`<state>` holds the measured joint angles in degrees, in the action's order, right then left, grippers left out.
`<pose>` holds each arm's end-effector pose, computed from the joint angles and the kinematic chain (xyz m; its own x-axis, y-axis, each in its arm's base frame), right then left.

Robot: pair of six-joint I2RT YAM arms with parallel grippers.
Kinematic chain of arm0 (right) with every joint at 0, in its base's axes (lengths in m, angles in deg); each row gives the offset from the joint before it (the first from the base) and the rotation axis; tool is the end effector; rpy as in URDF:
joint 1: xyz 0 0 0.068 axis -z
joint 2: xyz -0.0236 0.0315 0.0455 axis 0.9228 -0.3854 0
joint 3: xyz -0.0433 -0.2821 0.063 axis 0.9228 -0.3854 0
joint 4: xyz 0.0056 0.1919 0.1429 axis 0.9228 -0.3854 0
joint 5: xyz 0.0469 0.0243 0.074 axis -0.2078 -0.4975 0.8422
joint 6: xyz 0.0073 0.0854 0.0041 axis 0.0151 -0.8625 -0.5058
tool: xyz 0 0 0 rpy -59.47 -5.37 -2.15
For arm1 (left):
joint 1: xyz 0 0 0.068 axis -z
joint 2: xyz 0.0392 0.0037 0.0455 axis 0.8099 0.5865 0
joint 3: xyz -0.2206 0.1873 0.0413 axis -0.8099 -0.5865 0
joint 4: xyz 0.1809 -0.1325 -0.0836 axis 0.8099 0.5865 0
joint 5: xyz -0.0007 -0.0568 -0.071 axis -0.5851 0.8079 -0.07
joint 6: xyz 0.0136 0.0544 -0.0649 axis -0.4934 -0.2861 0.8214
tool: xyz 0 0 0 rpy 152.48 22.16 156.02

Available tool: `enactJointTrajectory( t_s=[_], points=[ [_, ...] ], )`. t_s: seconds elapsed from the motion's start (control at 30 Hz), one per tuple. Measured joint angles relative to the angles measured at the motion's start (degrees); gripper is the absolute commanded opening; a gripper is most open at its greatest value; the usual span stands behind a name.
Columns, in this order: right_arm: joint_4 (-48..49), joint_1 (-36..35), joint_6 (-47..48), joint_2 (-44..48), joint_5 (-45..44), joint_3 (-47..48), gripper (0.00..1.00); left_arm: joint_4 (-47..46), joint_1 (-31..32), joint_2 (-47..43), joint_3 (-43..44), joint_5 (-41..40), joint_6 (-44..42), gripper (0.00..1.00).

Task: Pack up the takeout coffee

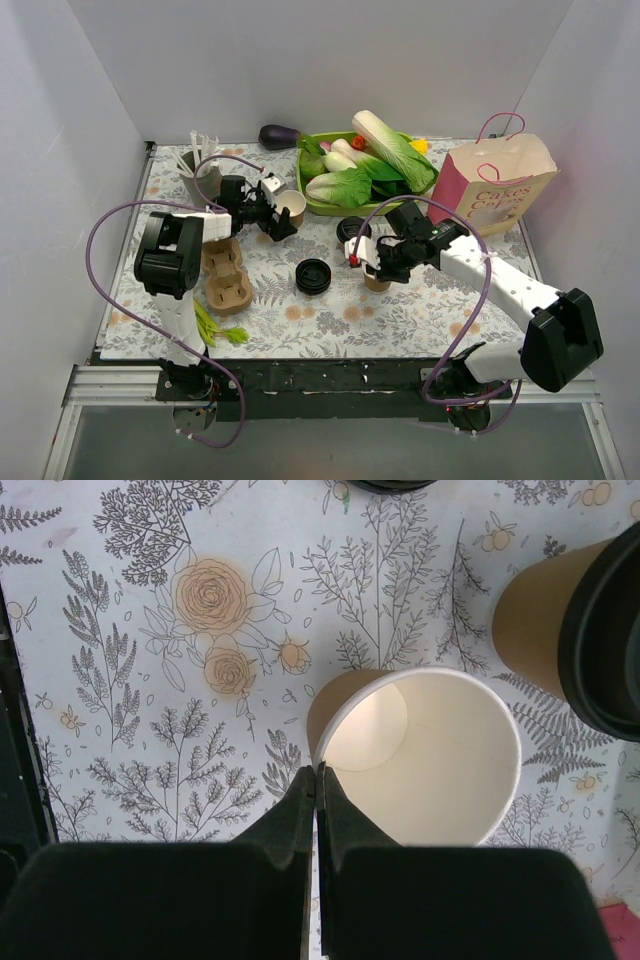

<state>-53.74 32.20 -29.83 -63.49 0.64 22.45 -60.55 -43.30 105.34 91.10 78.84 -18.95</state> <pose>0.1883 0.1655 0.2517 0.1183 -0.8396 -0.5302 -0.9813 -0.0174 -0.1915 0.4018 -0.1302 0.1583 -0.7803 -0.0449 -0.6237 0.4715 0.6130 -0.6340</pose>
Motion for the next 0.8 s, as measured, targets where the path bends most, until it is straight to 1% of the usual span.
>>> enactJointTrajectory(
  t_s=[0.13,0.17,0.23,0.27,0.37,0.47,0.57,0.67,0.73,0.8],
  points=[
    [2.23,-1.03,0.57,0.11,0.15,-2.38,0.01,1.57,-0.02,-3.17,-1.42,-1.44,0.24,0.98],
    [2.62,-1.27,0.76,0.09,0.24,-2.71,0.03,2.08,-0.04,-4.02,-1.77,-1.57,0.31,0.98],
    [3.37,-1.68,1.25,0.26,0.37,-3.30,0.13,3.13,-0.07,-7.13,-3.50,-2.58,0.44,0.98],
    [3.63,-1.81,1.51,0.48,0.39,-3.52,0.24,3.48,-0.07,-8.57,-4.42,-2.95,0.61,0.98],
    [3.89,-2.08,1.88,1.05,0.42,-4.09,0.37,5.35,-0.17,-13.90,-7.39,-4.46,1.40,0.98],
    [3.15,-2.12,1.62,1.97,0.44,-4.07,0.44,7.39,-0.17,-18.84,-9.64,-5.35,2.34,0.98],
    [1.40,-2.12,1.07,4.17,0.46,-3.56,0.47,11.08,-0.20,-24.63,-10.80,-5.53,3.06,0.98],
    [0.50,-2.12,0.28,5.81,0.59,-1.42,0.47,15.04,-0.26,-29.97,-10.73,-3.21,2.01,0.92],
    [0.50,-2.12,-0.70,6.49,0.68,0.46,0.47,20.81,-0.33,-33.46,-9.94,0.57,-1.62,0.86],
    [0.61,-2.10,-1.99,6.62,0.61,1.73,0.48,29.94,-0.07,-34.01,-6.19,4.76,-7.74,0.81]
  ],
)
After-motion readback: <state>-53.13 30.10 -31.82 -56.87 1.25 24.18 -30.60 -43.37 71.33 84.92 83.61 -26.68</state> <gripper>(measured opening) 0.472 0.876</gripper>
